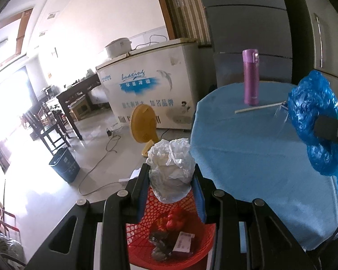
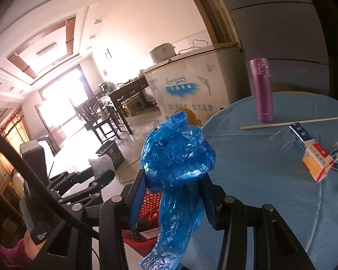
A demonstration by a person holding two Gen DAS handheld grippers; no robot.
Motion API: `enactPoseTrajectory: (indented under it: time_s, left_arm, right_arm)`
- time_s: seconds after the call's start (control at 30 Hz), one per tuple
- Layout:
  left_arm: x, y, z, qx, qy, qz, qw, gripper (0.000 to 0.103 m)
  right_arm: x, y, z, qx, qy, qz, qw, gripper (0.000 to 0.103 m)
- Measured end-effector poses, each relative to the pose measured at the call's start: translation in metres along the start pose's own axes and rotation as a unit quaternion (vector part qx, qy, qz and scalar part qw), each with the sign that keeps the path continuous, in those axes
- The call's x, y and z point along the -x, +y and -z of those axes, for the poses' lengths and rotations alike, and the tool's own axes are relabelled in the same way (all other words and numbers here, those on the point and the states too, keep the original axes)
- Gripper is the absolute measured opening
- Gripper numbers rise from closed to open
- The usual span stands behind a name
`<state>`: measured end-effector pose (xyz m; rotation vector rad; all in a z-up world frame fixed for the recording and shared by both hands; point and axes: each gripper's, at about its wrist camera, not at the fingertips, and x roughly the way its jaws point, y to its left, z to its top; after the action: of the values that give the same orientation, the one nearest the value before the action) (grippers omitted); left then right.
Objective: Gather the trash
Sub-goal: 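Carry the tissue and blue bags with both tools over the red basket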
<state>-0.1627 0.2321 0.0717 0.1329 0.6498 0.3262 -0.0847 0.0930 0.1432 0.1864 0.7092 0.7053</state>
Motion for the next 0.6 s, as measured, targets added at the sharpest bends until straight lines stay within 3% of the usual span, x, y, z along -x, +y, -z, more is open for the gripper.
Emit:
enactPoseTrajectory:
  time_s: [0.6]
  left_arm:
    - [-0.022, 0.015, 0.012, 0.006, 0.032, -0.007, 0.9995, 0.037]
  right_arm:
    - [-0.038, 0.013, 0.008, 0.014, 0.041, -0.020, 0.999, 0.049]
